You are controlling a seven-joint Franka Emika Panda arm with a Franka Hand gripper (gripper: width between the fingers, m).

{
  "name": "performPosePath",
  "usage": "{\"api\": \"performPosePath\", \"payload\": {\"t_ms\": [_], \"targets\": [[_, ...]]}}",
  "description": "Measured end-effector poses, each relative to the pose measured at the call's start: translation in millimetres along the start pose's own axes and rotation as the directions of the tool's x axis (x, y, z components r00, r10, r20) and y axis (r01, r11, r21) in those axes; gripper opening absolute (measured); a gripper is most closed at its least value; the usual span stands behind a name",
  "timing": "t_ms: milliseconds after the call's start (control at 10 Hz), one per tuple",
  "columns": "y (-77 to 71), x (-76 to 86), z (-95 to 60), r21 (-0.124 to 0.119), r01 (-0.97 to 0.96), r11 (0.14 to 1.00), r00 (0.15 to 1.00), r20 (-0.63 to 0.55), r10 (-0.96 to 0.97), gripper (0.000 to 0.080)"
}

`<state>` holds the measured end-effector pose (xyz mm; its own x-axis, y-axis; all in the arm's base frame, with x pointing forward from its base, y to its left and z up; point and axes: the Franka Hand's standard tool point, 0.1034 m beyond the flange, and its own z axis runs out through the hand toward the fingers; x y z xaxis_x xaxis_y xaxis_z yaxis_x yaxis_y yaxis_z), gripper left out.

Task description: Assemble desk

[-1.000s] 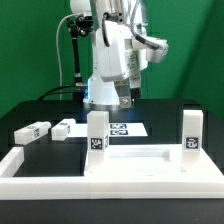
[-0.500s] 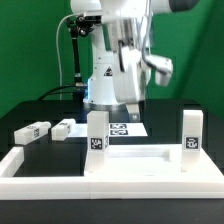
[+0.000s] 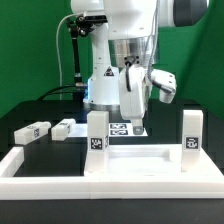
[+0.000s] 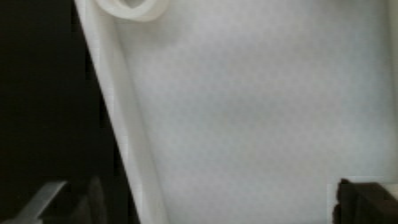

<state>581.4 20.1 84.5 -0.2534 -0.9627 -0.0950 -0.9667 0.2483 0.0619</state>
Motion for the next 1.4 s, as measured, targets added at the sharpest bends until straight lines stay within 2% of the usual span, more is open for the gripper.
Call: {"api": "performPosePath", "payload": {"t_ms": [100,200,300,400,700,800,1000,1100,1200,1300,1400], "targets": [[2.3,0.4,2.3,0.011,0.018,1.000,1.000,-0.006,-0.018,0.0649],[18.0,2.1,11.5,0.019,0.061,0.998,0.998,-0.022,-0.061,0.0649],[38.1,5.5,23.7,-0.015,0.123,0.992,0.992,-0.036,-0.123,0.0649],[47.0,10.5,34.3,-0.052,0.174,0.983,0.983,-0.054,-0.177,0.0649],[50.9,25.4,57.4,-0.061,0.192,0.980,0.977,-0.086,-0.196,0.0649],[48.9,23.5,60.6,-0.046,0.190,0.981,0.977,-0.090,-0.194,0.0649],[43.0,24.6,64.7,0.062,0.173,0.983,0.982,-0.094,-0.167,0.0649],[43.4,26.0,66.9,0.088,0.175,0.981,0.982,-0.088,-0.167,0.0649],[41.1,27.6,69.0,0.131,0.188,0.973,0.980,-0.090,-0.177,0.0649],[40.0,28.8,69.7,0.150,0.204,0.967,0.977,-0.091,-0.192,0.0649],[40.4,27.6,69.7,0.139,0.202,0.970,0.978,-0.082,-0.192,0.0649]]}}
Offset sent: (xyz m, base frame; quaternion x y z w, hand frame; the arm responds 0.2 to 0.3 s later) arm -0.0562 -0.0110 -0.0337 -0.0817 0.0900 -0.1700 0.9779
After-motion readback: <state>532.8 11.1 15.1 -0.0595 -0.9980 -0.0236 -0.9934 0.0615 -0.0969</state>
